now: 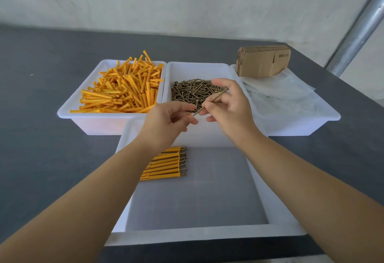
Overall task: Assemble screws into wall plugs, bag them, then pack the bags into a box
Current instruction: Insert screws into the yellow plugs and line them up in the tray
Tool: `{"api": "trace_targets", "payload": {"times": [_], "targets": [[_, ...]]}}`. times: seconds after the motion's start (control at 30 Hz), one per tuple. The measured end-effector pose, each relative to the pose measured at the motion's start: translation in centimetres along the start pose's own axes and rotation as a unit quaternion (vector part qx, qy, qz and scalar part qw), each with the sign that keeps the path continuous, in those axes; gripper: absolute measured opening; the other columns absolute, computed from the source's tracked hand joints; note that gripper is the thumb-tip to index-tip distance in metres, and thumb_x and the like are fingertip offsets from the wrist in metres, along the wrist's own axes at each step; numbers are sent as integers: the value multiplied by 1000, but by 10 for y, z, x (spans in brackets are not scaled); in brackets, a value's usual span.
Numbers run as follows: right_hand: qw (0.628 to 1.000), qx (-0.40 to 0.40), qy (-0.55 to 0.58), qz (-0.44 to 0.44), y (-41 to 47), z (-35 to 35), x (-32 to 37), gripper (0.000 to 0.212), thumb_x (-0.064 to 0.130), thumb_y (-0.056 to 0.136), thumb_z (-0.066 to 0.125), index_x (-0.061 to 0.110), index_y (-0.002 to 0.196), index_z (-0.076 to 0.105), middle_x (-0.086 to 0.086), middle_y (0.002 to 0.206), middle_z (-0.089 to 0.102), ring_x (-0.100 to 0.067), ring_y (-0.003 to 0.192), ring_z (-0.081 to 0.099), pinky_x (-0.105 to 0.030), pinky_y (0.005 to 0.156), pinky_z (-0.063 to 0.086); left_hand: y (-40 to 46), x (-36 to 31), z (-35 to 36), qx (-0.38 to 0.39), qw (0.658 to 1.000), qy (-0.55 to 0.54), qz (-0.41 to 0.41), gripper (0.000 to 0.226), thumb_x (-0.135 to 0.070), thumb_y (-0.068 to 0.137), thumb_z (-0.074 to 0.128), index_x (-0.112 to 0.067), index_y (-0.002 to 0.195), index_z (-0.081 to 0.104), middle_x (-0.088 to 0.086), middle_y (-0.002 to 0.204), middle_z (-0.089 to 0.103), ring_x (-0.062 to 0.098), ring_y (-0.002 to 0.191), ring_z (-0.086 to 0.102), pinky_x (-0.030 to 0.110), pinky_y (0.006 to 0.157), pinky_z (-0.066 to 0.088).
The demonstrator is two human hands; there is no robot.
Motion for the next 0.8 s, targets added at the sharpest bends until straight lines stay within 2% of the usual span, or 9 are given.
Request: {"api": "trace_targets", "payload": {"times": [0.13,0.23,0.33,0.4,0.5,0.6,0.73,0.8], "targets": [[999,35,-19,-15,-3,8,0,43,-2,89,64,15,128,53,-4,84,70,-21,76,71,-33,66,60,-2,-2,3,8,1000,-24,-11,27,-10,94,64,-11,121,63,-6,83,76,3,61,63,11,58,46],[995,75,-59,-27,-7,17,0,35,7,95,61,15,129,61,-2,88,71,-22,85,69,-35,70,60,-2,-2,-1,-7,998,-61,-23,26,-9,93,64,-14,118,58,-1,83,77,6,61,63,13,57,46],[986,98,-121,-64,-9,24,3,30,10,98,56,14,125,66,8,94,64,-6,89,62,-27,77,53,-2,-4,-6,-19,996,-87,-30,26,-4,94,61,-11,117,54,2,81,76,6,61,62,16,58,47],[975,102,-174,-94,-11,26,6,29,12,97,59,12,125,67,4,99,60,-5,89,58,-20,80,47,-2,-1,-7,-14,994,-100,-46,28,-1,95,57,-10,121,52,-2,76,75,8,62,61,21,57,49],[963,99,-217,-127,-13,25,10,25,16,91,69,14,116,73,0,96,61,-5,78,55,-15,70,43,-3,2,-5,9,993,-104,-61,33,3,93,56,-12,123,51,-3,68,72,7,62,61,19,58,48],[954,109,-232,-154,-15,27,16,18,12,86,75,15,103,78,1,88,63,-8,71,55,-16,64,42,-5,2,-4,22,995,-79,-60,37,4,90,60,-15,121,50,0,68,72,6,64,65,16,61,48],[918,136,-317,-193,-17,33,17,12,12,83,75,17,94,78,6,79,63,-12,68,56,-27,64,47,-6,6,-6,23,996,-57,-69,32,3,87,59,-15,113,52,5,81,76,17,77,72,35,69,56],[905,148,-351,-190,-20,37,13,11,12,83,74,16,92,78,4,79,66,-13,70,59,-31,67,49,-4,4,-13,-14,998,-22,-50,25,2,86,57,-13,106,57,2,83,75,18,81,72,38,74,58]]}}
Point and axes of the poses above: each hand's wrist, its own y-axis towards the middle knuckle, its own z-axis out of the palm, x = y × z, the point moved 8 cm from there along y, towards the middle knuckle
